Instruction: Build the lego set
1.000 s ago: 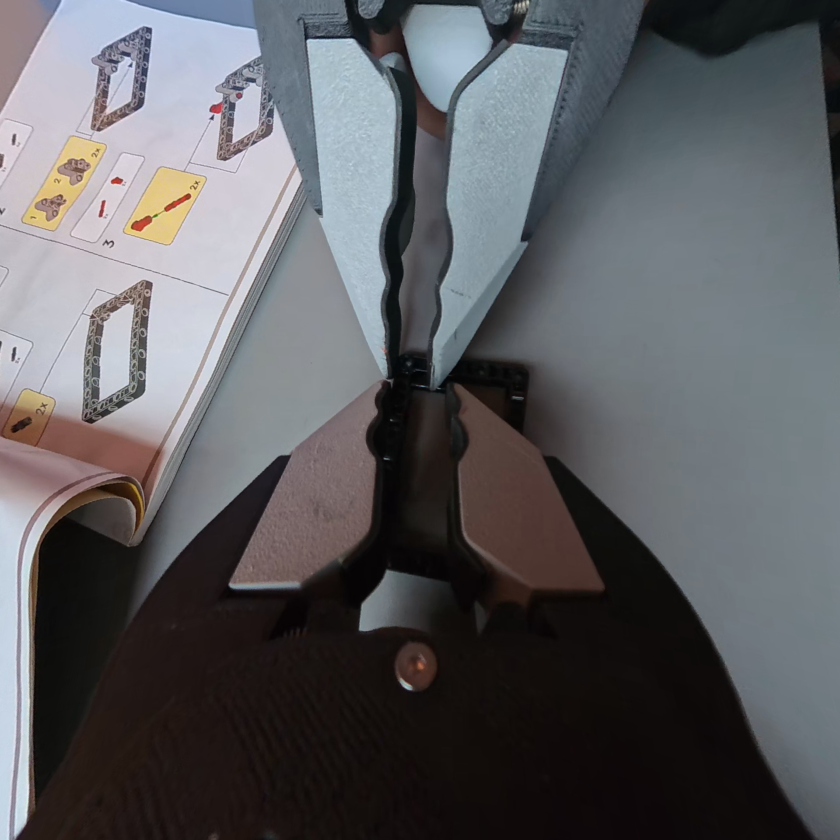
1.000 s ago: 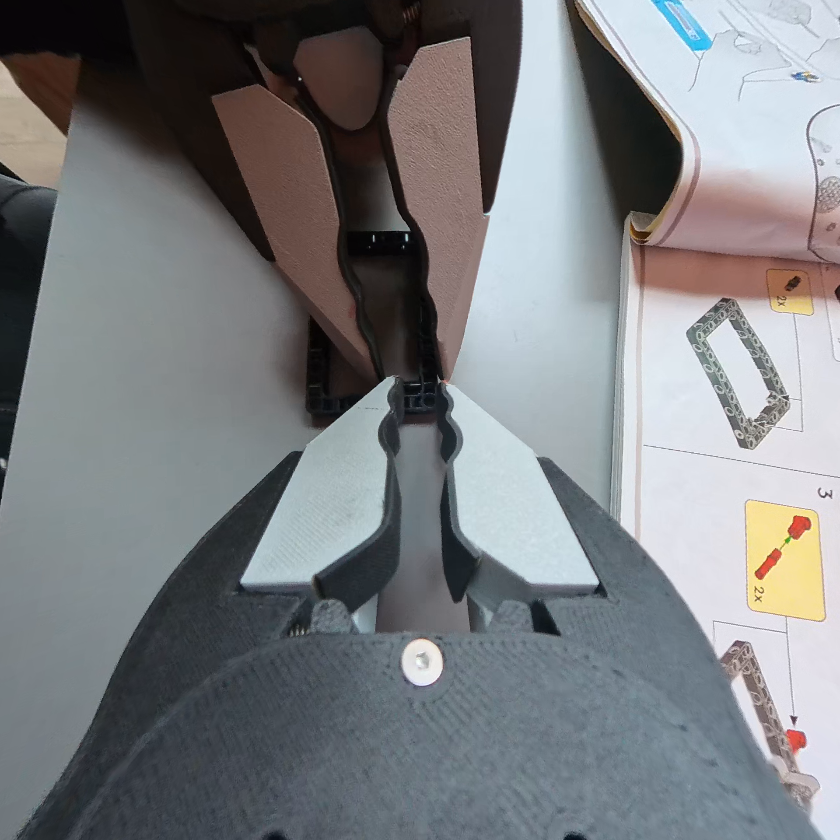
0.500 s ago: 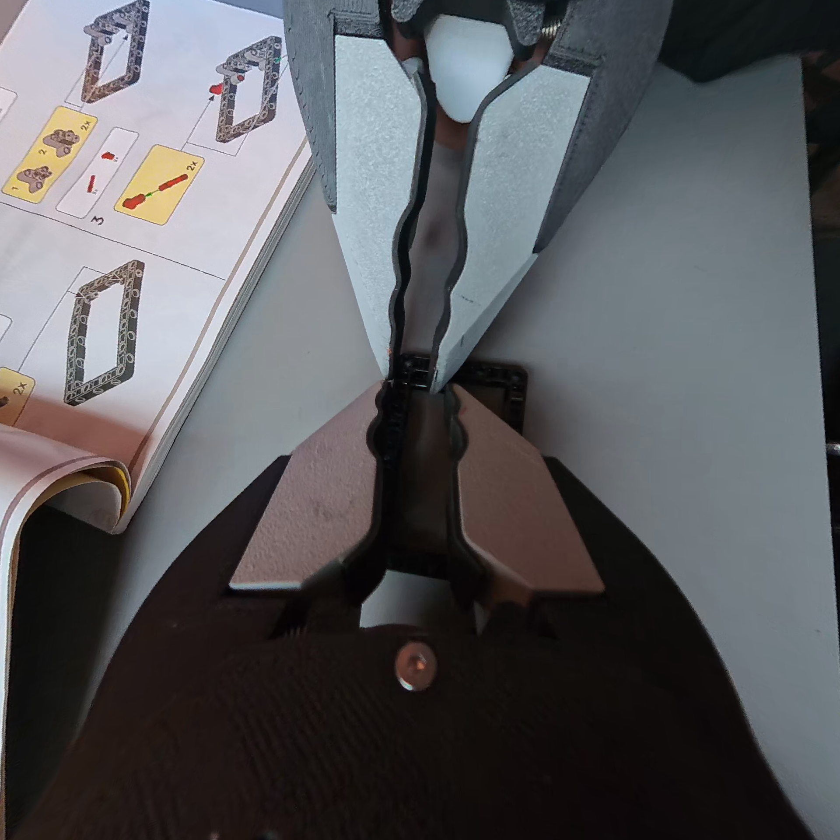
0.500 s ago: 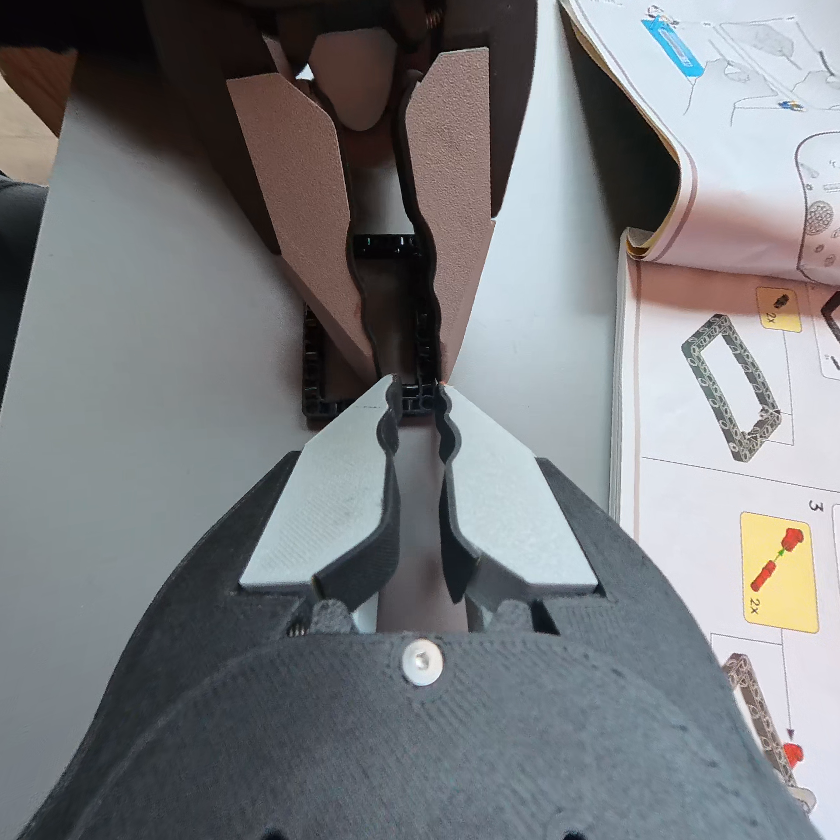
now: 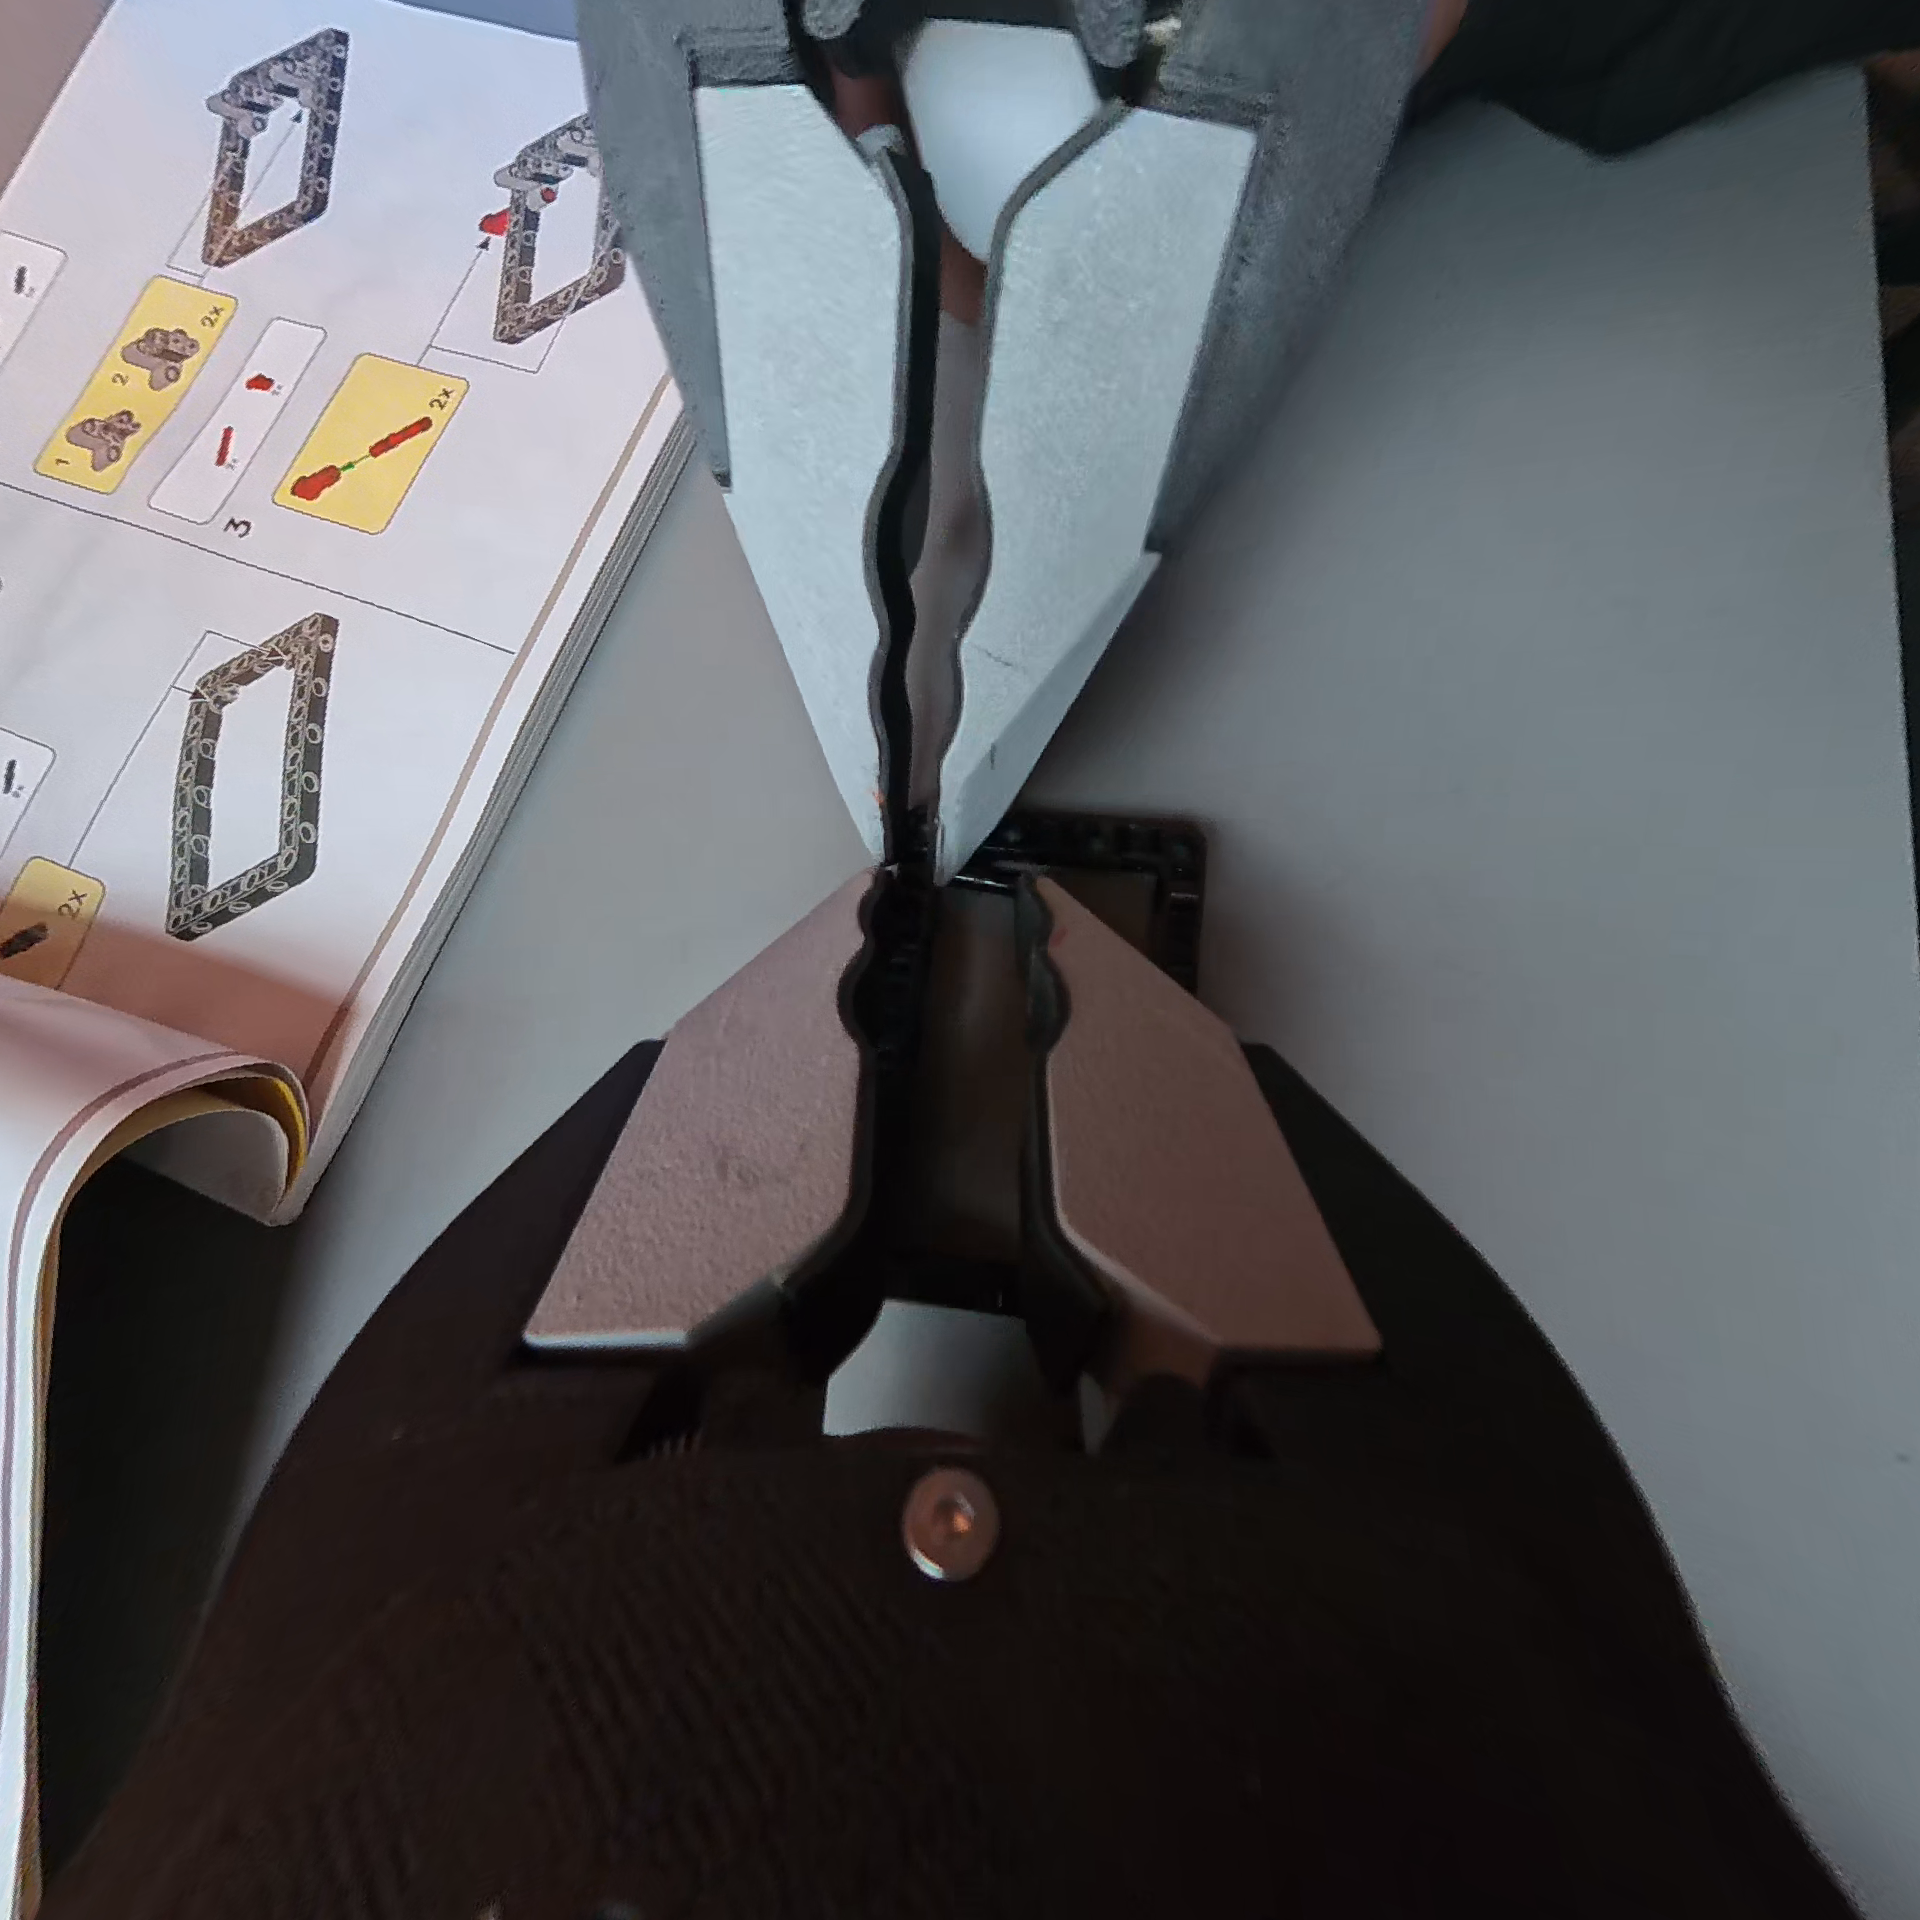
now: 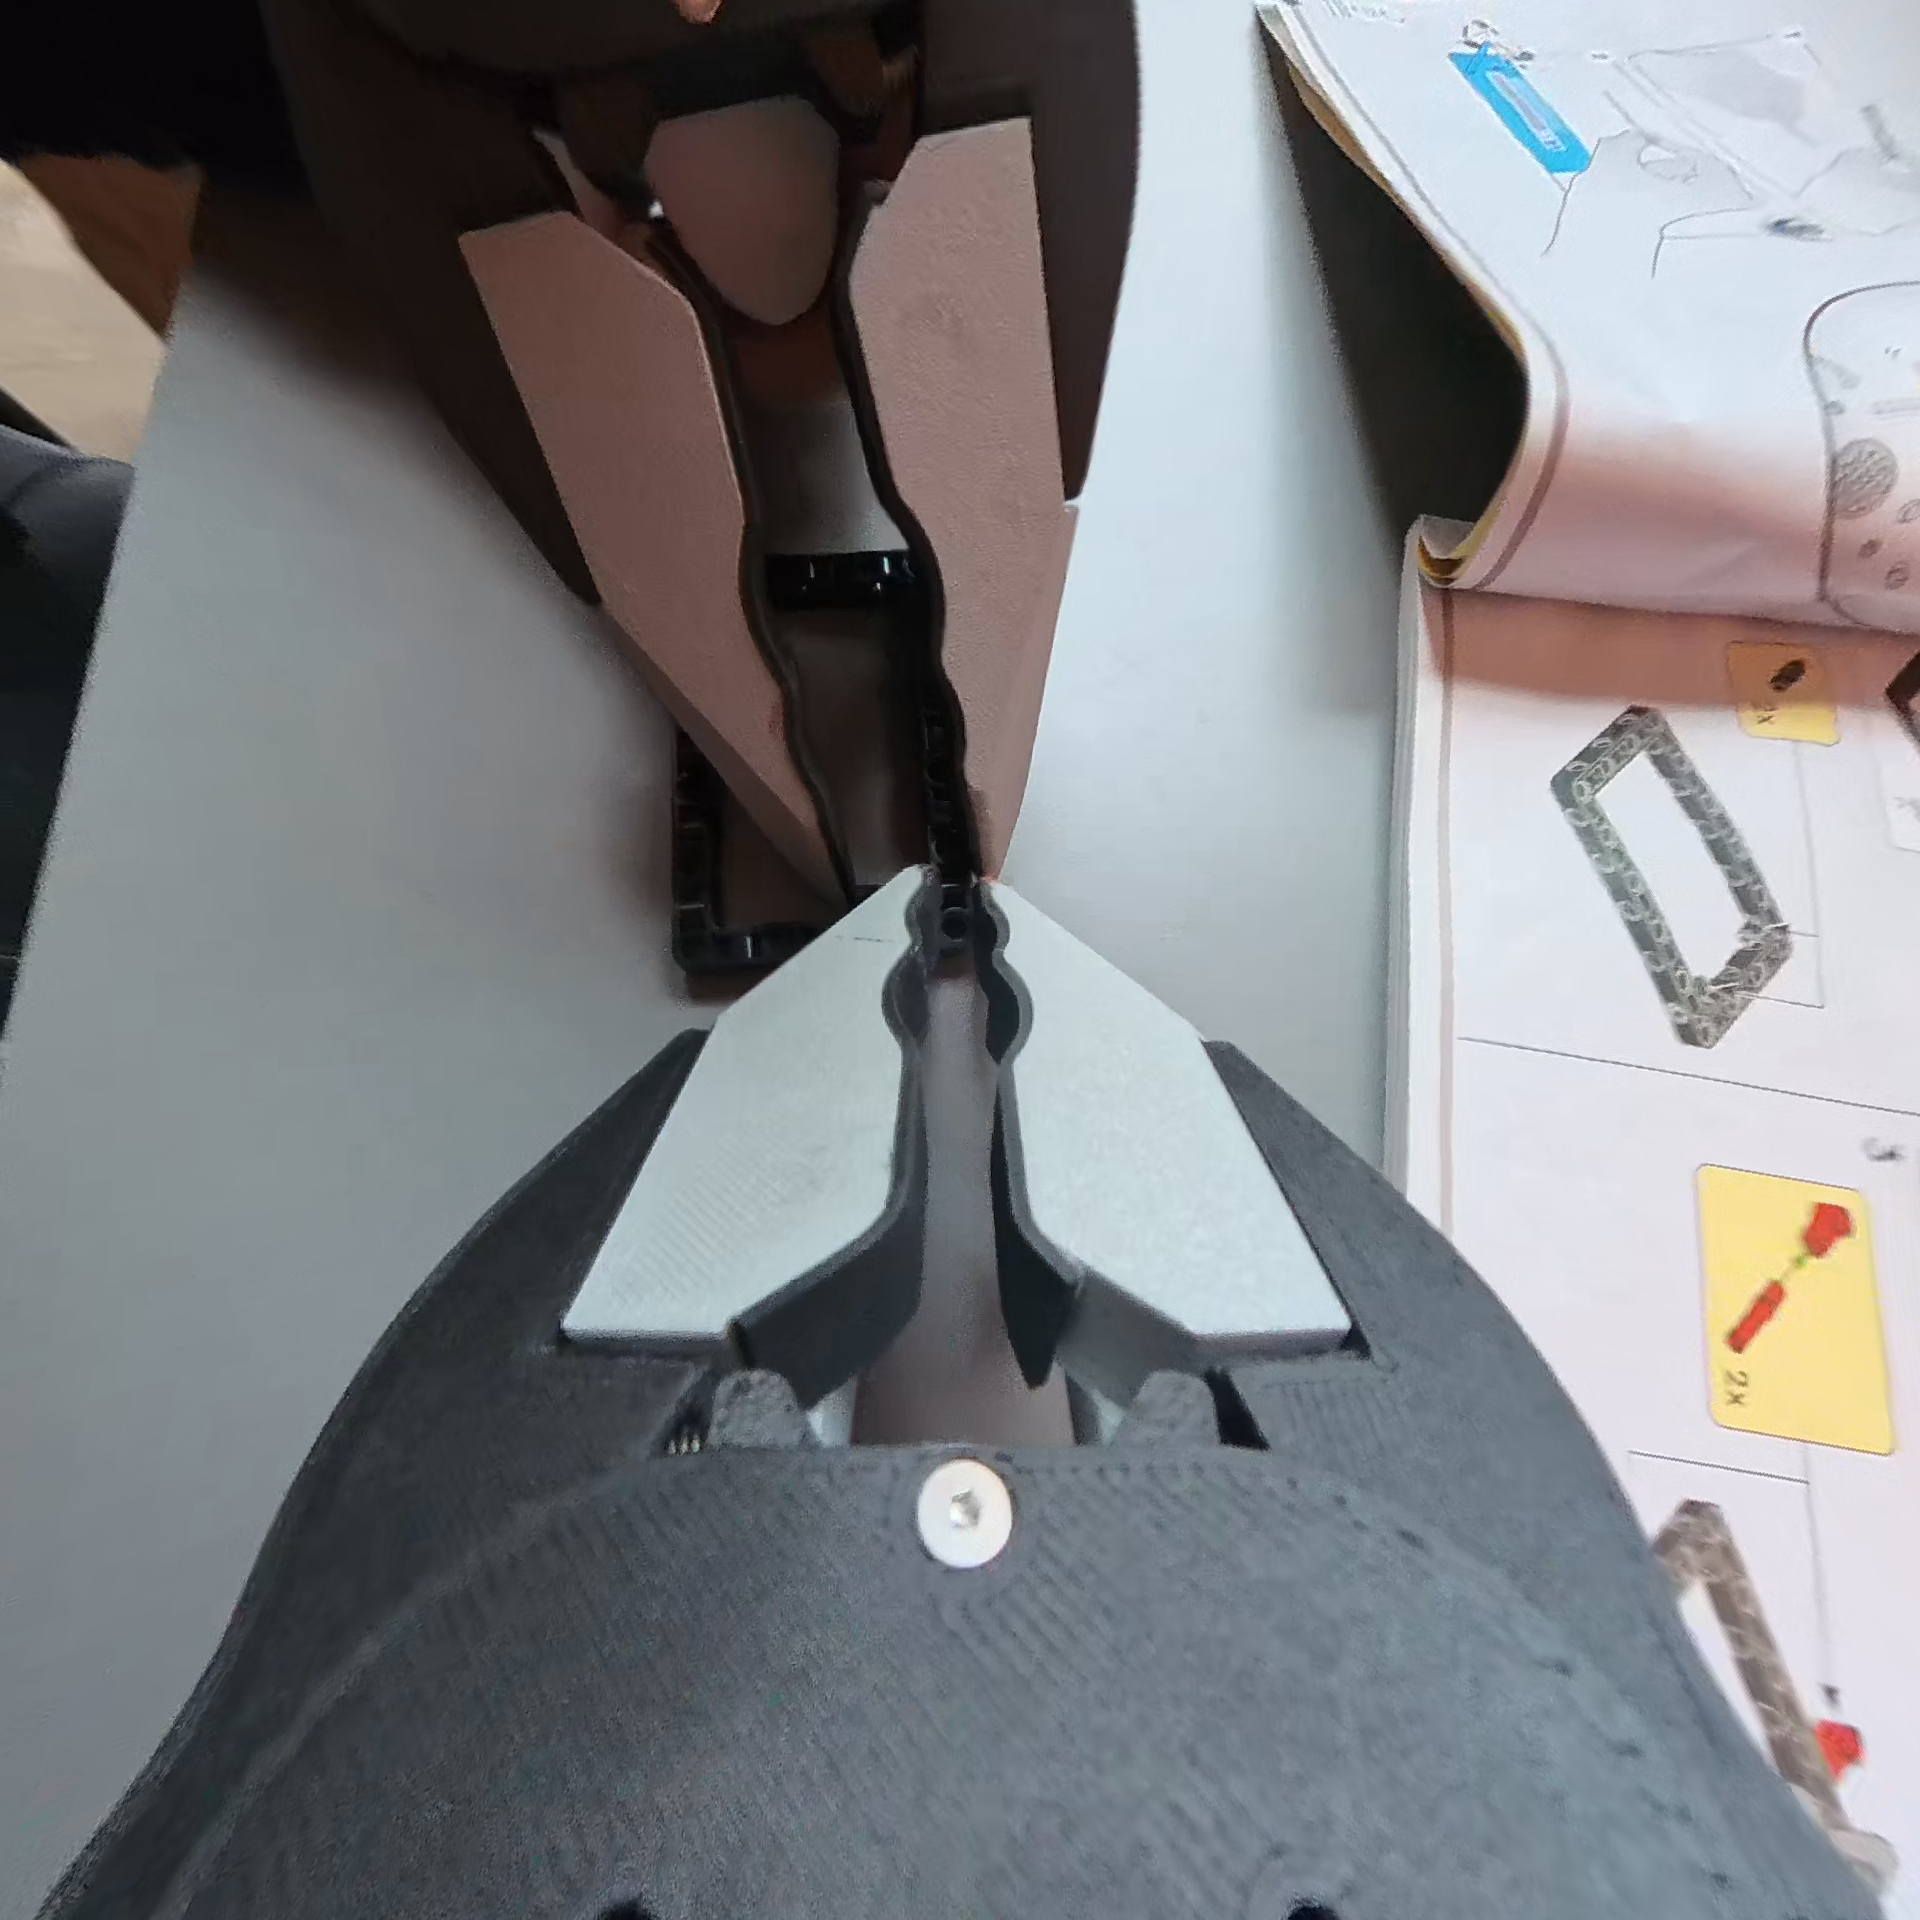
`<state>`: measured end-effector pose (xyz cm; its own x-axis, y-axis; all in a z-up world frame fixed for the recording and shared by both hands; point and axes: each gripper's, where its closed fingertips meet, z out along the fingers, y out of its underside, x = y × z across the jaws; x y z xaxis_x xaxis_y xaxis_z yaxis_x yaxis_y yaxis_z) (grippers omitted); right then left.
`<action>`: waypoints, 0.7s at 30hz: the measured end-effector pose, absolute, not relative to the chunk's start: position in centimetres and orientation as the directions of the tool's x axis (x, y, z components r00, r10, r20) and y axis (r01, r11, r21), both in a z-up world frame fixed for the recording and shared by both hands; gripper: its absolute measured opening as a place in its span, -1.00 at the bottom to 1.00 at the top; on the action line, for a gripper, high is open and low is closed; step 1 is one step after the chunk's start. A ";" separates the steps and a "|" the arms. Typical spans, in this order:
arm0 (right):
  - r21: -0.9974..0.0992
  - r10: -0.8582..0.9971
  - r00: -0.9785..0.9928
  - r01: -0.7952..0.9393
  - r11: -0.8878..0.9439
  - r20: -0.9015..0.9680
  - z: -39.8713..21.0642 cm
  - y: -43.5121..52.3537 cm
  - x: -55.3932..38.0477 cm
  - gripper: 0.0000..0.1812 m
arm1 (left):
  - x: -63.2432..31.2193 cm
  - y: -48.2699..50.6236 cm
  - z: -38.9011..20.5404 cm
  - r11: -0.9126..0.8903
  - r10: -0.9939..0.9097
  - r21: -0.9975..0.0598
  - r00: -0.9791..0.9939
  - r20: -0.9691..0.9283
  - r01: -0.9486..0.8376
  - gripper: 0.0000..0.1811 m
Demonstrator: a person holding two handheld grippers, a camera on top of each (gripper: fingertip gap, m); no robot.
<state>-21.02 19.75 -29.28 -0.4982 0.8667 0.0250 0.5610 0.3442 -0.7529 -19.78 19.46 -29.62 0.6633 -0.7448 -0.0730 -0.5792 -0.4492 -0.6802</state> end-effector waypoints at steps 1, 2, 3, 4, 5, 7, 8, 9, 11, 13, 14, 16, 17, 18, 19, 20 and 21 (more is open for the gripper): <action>-0.761 0.868 -0.496 0.572 0.305 -0.025 -29.1 19.7 -21.0 -0.97 | -19.7 19.4 -29.6 -0.450 -0.746 -0.682 0.663 -0.068 -0.576 -0.76; -0.792 0.867 -0.491 0.561 0.240 -0.086 -28.3 19.6 -21.1 -0.95 | -19.6 19.4 -29.7 -0.450 -0.747 -0.685 0.661 -0.063 -0.573 -0.76; -0.820 0.852 -0.500 0.546 0.171 -0.155 -27.4 19.4 -21.0 -0.94 | -19.6 19.4 -29.6 -0.448 -0.749 -0.686 0.659 -0.062 -0.573 -0.76; -0.827 0.835 -0.506 0.549 0.120 -0.215 -26.9 19.3 -20.9 -0.95 | -19.6 19.4 -29.6 -0.448 -0.750 -0.686 0.659 -0.061 -0.573 -0.76; -0.817 0.830 -0.504 0.567 0.107 -0.241 -27.1 19.4 -20.7 -0.95 | -19.5 19.4 -29.6 -0.450 -0.750 -0.688 0.659 -0.055 -0.569 -0.76; -0.784 0.855 -0.485 0.597 0.171 -0.182 -28.2 19.9 -20.5 -0.86 | -19.5 19.5 -29.6 -0.456 -0.748 -0.691 0.662 -0.045 -0.561 -0.77; -0.770 0.871 -0.473 0.601 0.212 -0.129 -28.6 20.2 -20.6 -0.83 | -19.5 19.5 -29.6 -0.458 -0.746 -0.692 0.664 -0.043 -0.559 -0.77; -0.761 0.881 -0.465 0.602 0.242 -0.087 -28.9 20.4 -20.6 -0.81 | -19.5 19.6 -29.6 -0.460 -0.745 -0.693 0.665 -0.039 -0.555 -0.77; -0.752 0.894 -0.444 0.613 0.245 -0.070 -29.2 20.6 -20.8 -0.76 | -19.4 19.5 -29.6 -0.468 -0.744 -0.696 0.667 -0.022 -0.545 -0.79; -0.747 0.885 -0.449 0.630 0.213 -0.127 -29.3 20.6 -20.4 -0.79 | -19.3 19.3 -29.7 -0.480 -0.746 -0.692 0.666 -0.001 -0.539 -0.86; -0.742 0.870 -0.464 0.640 0.201 -0.165 -29.3 20.3 -20.1 -0.83 | -19.5 19.5 -29.7 -0.480 -0.739 -0.691 0.674 -0.014 -0.541 -0.89; -0.733 0.861 -0.467 0.655 0.183 -0.203 -29.4 20.1 -19.9 -0.87 | -19.5 19.6 -29.7 -0.476 -0.735 -0.689 0.677 -0.029 -0.546 -0.89; -0.737 0.868 -0.456 0.653 0.177 -0.195 -29.4 20.3 -20.1 -0.85 | -19.5 19.6 -29.7 -0.472 -0.735 -0.689 0.677 -0.036 -0.550 -0.89; -0.743 0.873 -0.450 0.646 0.173 -0.188 -29.2 20.4 -20.2 -0.86 | -19.5 19.6 -29.7 -0.471 -0.735 -0.689 0.677 -0.039 -0.551 -0.89; -0.749 0.874 -0.447 0.641 0.166 -0.189 -29.1 20.5 -20.2 -0.88 | -19.5 19.6 -29.7 -0.471 -0.735 -0.689 0.677 -0.038 -0.551 -0.89; -0.752 0.873 -0.445 0.641 0.155 -0.199 -29.0 20.6 -20.2 -0.87 | -19.5 19.6 -29.7 -0.473 -0.735 -0.689 0.677 -0.035 -0.549 -0.89; -0.753 0.874 -0.439 0.643 0.141 -0.210 -28.9 20.7 -20.1 -0.86 | -19.5 19.6 -29.7 -0.474 -0.736 -0.689 0.677 -0.033 -0.548 -0.89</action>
